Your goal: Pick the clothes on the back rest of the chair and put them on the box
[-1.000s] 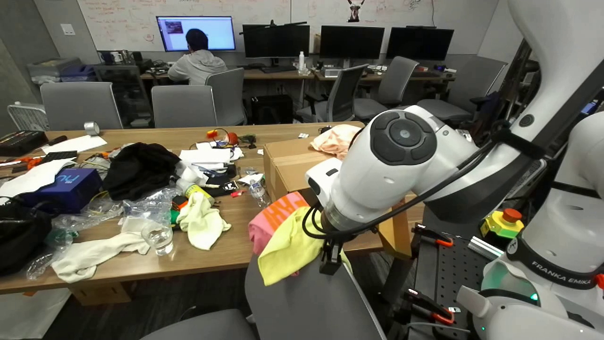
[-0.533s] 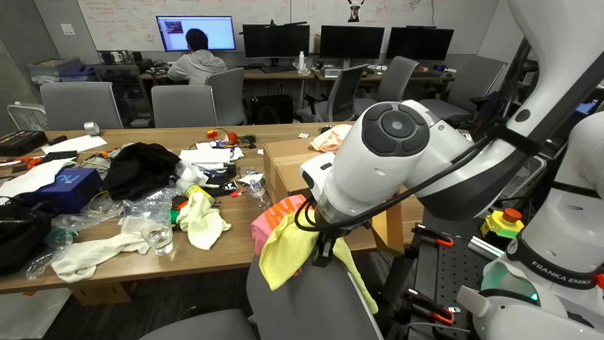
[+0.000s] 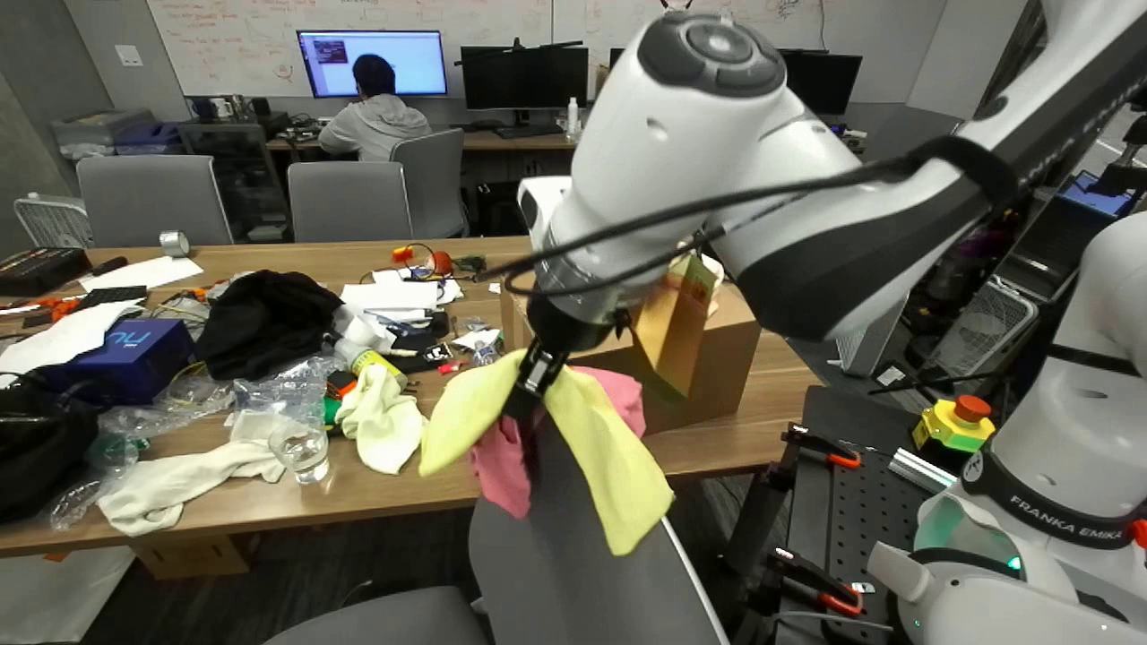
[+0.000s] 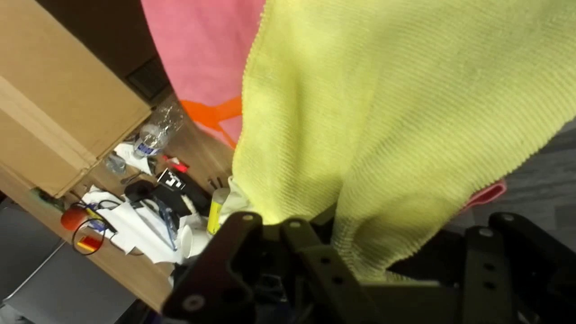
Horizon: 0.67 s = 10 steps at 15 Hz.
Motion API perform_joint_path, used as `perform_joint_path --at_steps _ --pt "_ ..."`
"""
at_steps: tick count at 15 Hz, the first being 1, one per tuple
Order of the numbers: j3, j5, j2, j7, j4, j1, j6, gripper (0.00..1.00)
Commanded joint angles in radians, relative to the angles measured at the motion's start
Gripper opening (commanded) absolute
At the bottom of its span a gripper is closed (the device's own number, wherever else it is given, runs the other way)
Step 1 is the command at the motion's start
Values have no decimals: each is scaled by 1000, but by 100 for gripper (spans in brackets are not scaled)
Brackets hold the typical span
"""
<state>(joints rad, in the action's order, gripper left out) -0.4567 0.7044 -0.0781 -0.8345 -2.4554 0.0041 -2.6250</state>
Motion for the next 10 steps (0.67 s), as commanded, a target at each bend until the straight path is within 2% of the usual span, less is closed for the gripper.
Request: perform_joint_path --at_steps 1,2,3,10 --pt "41 -71 -63 45 92 -21 19 0" --pt "55 -82 -69 46 115 -27 21 0" --pt "125 -97 -76 54 140 23 30 0" --pt "225 -160 -91 68 264 1 47 0"
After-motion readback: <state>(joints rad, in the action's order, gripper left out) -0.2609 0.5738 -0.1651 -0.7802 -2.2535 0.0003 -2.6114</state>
